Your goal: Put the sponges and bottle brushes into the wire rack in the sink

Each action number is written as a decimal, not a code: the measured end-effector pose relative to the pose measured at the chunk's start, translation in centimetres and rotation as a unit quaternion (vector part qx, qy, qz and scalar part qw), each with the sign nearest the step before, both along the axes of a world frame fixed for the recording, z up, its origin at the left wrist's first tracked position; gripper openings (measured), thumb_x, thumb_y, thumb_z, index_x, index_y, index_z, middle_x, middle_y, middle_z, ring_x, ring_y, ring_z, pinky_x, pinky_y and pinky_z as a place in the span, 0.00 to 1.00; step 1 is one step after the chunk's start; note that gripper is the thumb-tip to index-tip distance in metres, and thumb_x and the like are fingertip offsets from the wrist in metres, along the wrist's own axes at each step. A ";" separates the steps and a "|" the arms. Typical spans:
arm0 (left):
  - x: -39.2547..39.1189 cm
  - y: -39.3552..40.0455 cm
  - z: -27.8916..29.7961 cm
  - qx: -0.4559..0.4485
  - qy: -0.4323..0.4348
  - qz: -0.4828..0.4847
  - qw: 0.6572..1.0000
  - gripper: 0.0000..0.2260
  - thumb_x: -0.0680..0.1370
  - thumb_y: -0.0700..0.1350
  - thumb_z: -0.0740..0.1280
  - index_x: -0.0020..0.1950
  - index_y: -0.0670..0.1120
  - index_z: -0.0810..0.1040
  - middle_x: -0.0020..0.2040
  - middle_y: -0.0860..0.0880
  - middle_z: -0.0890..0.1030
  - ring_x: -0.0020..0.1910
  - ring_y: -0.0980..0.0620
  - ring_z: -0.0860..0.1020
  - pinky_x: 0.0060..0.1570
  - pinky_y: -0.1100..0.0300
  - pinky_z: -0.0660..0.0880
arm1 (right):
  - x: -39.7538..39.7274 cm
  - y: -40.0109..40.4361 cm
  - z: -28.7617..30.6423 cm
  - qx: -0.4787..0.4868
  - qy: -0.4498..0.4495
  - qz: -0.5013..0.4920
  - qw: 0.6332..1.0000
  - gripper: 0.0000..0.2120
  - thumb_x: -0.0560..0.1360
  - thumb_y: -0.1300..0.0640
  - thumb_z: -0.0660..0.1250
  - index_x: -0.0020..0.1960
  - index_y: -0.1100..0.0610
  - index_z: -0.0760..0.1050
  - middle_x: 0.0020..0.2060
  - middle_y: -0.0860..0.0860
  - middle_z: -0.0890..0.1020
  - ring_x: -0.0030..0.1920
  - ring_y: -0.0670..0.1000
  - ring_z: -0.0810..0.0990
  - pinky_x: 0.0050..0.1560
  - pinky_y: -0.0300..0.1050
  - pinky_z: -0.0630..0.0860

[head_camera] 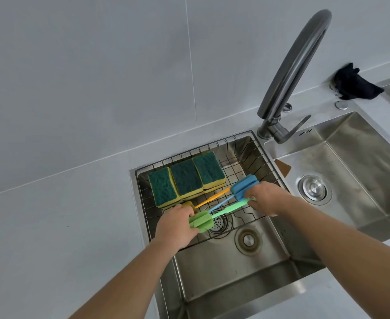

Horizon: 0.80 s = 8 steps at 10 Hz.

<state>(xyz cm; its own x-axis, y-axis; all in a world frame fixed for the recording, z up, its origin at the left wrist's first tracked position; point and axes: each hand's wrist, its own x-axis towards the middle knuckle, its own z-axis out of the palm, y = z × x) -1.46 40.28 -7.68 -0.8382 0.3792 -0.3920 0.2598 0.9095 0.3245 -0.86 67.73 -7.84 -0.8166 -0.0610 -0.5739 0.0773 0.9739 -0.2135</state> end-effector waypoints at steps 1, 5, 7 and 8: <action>0.0 0.0 -0.3 0.009 -0.009 0.005 1.000 0.16 0.71 0.53 0.73 0.56 0.52 0.77 0.50 0.53 0.75 0.50 0.51 0.76 0.47 0.57 0.75 | 0.0 0.0 -0.3 -0.004 -0.013 -0.001 1.000 0.15 0.79 0.51 0.63 0.65 0.53 0.76 0.56 0.52 0.82 0.53 0.51 0.80 0.58 0.46 0.77; 0.2 -2.2 1.3 0.069 -0.053 0.024 0.996 0.21 0.74 0.55 0.69 0.66 0.52 0.74 0.59 0.52 0.78 0.56 0.53 0.77 0.56 0.54 0.77 | 0.9 -0.4 1.4 0.020 -0.004 -0.023 1.000 0.18 0.79 0.51 0.64 0.67 0.53 0.74 0.58 0.52 0.80 0.56 0.51 0.79 0.60 0.45 0.76; 1.0 -5.4 3.5 0.047 -0.056 0.021 0.997 0.19 0.77 0.52 0.67 0.67 0.51 0.73 0.61 0.51 0.78 0.58 0.52 0.77 0.56 0.57 0.75 | 2.1 -2.1 3.9 0.059 -0.021 -0.030 0.998 0.16 0.78 0.55 0.63 0.64 0.55 0.76 0.52 0.51 0.81 0.53 0.50 0.79 0.59 0.45 0.77; 1.7 -7.4 5.2 0.035 -0.064 0.034 0.997 0.18 0.78 0.50 0.67 0.67 0.50 0.74 0.61 0.49 0.78 0.57 0.51 0.77 0.56 0.58 0.75 | 2.9 -3.4 4.8 0.092 -0.010 -0.017 0.996 0.17 0.78 0.56 0.63 0.66 0.56 0.75 0.56 0.53 0.81 0.57 0.52 0.79 0.61 0.46 0.75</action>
